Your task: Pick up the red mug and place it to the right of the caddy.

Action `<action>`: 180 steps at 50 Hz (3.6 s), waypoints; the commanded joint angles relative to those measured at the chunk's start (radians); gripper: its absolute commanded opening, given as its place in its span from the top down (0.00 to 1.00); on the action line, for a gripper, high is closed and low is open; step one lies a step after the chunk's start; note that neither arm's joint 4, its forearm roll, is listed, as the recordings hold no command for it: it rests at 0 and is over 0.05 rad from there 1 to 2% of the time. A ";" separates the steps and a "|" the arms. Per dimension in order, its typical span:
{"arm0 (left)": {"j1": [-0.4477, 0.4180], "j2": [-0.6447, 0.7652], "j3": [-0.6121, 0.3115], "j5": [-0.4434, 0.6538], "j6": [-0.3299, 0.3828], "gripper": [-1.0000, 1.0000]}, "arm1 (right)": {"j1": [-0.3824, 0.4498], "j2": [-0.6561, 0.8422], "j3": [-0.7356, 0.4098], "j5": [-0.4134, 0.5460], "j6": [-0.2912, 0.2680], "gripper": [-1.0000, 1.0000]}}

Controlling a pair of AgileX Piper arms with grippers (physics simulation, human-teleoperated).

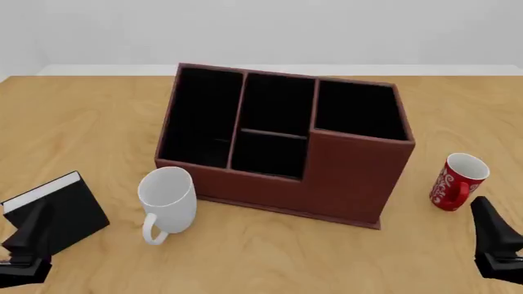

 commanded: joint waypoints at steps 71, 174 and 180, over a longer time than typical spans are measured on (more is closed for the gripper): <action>-0.014 -0.021 0.023 -0.027 -0.025 0.00 | -0.201 0.375 -0.179 -0.004 0.028 0.00; -0.014 -0.021 0.023 -0.027 -0.025 0.00 | -0.205 1.109 -0.183 -0.538 0.014 0.00; -0.014 -0.021 0.023 -0.027 -0.025 0.00 | -0.205 1.139 -0.184 -0.556 0.015 0.00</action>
